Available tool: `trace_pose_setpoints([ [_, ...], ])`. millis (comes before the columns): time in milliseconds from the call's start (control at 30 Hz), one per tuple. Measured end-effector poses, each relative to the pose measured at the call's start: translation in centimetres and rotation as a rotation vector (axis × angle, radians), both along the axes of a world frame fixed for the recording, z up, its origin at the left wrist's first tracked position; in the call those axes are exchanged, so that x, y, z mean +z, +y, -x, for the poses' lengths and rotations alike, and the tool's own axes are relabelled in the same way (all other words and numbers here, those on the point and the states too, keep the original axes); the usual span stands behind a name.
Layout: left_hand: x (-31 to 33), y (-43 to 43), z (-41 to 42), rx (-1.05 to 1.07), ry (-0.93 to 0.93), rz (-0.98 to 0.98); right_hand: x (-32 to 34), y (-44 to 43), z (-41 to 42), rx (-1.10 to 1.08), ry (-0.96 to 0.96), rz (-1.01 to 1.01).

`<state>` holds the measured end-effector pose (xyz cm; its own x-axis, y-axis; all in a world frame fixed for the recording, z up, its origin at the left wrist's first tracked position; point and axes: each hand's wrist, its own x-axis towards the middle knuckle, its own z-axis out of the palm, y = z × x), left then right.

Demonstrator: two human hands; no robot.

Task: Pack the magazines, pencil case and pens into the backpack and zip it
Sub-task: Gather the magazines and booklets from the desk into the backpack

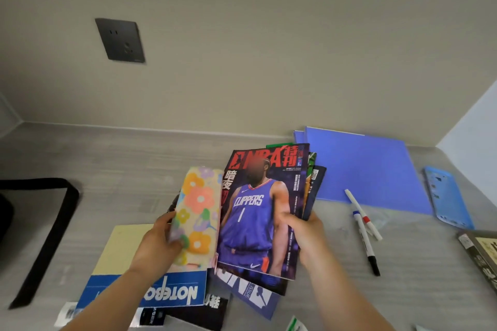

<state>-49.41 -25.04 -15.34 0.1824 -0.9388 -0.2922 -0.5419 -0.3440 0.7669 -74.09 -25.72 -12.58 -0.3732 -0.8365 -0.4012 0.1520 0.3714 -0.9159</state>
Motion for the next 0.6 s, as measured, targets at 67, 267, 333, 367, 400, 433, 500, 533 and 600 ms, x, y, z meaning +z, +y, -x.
trace_pose_setpoints([
  [67,-0.2,-0.3,-0.1,-0.023,-0.033,-0.011,1.2,-0.2,0.7,0.018,0.029,0.025],
  [267,-0.1,-1.2,-0.2,-0.105,-0.180,-0.069,4.2,-0.2,2.3,0.072,0.093,0.107],
  [333,0.1,-1.3,-0.1,-0.133,-0.244,-0.073,4.9,-0.2,2.4,0.090,0.112,0.131],
  [367,0.2,-1.3,0.0,-0.145,-0.281,-0.076,5.2,-0.2,2.3,0.100,0.131,0.139],
  [400,0.3,-1.3,0.0,-0.156,-0.312,-0.077,5.4,-0.3,2.3,0.111,0.158,0.141],
  [433,0.3,-1.3,0.0,-0.165,-0.329,-0.080,5.7,-0.4,2.2,0.116,0.188,0.141],
  [500,0.3,-1.4,0.1,-0.177,-0.342,-0.089,6.1,-0.5,2.3,0.104,0.253,0.145],
  [533,0.2,-1.4,0.1,-0.181,-0.349,-0.090,6.3,-0.6,2.6,0.093,0.286,0.147],
  [600,0.1,-1.5,0.1,-0.190,-0.368,-0.092,7.1,-0.4,3.5,0.079,0.333,0.142],
])
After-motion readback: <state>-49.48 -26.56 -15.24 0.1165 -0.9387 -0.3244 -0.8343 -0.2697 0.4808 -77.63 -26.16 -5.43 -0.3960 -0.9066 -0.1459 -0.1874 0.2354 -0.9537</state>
